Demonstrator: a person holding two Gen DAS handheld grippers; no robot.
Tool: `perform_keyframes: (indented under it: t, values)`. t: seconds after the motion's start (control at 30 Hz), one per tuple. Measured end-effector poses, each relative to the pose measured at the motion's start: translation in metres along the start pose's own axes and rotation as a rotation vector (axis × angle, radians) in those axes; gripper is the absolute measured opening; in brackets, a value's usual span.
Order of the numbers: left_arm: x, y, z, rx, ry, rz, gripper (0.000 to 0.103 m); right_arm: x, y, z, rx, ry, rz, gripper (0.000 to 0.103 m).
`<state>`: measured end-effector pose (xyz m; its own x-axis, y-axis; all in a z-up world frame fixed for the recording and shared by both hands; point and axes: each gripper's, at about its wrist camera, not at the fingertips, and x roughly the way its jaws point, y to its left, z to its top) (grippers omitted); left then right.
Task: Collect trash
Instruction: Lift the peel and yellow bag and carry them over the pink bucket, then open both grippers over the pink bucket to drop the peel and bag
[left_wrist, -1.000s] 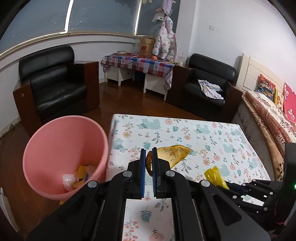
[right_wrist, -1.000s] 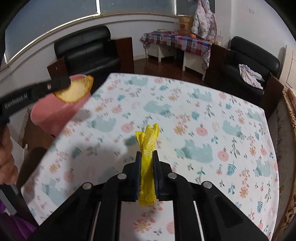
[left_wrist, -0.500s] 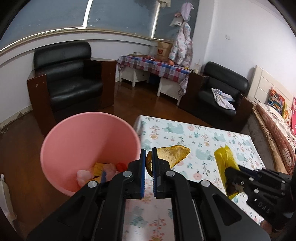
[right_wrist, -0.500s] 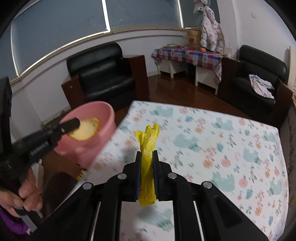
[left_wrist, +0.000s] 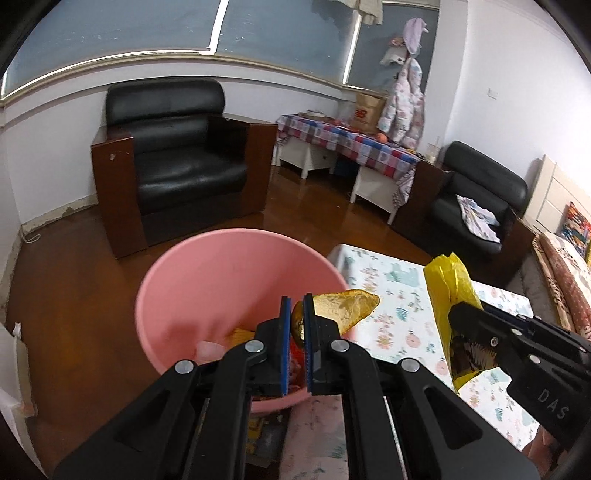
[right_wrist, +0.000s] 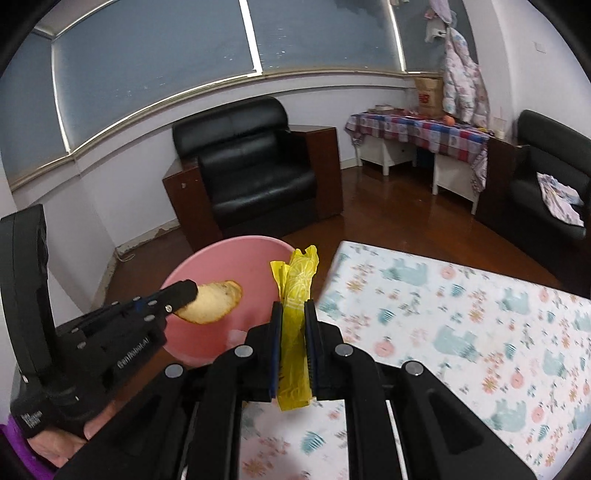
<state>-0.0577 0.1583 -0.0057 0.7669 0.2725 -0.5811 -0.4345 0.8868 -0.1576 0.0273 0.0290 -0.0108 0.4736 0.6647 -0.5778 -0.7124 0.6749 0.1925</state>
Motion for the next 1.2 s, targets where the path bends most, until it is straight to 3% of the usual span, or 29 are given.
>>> perform_keyframes:
  t: [0.5,1.2]
  values:
    - [0.014,0.037,0.006,-0.026,-0.014,0.095,0.006,0.057,0.035,0.022,-0.014,0.031,0.041,0.011]
    - [0.048,0.073,0.002,-0.066,0.031,0.139,0.006,0.123,0.052,0.008,-0.021,0.11,0.022,0.011]
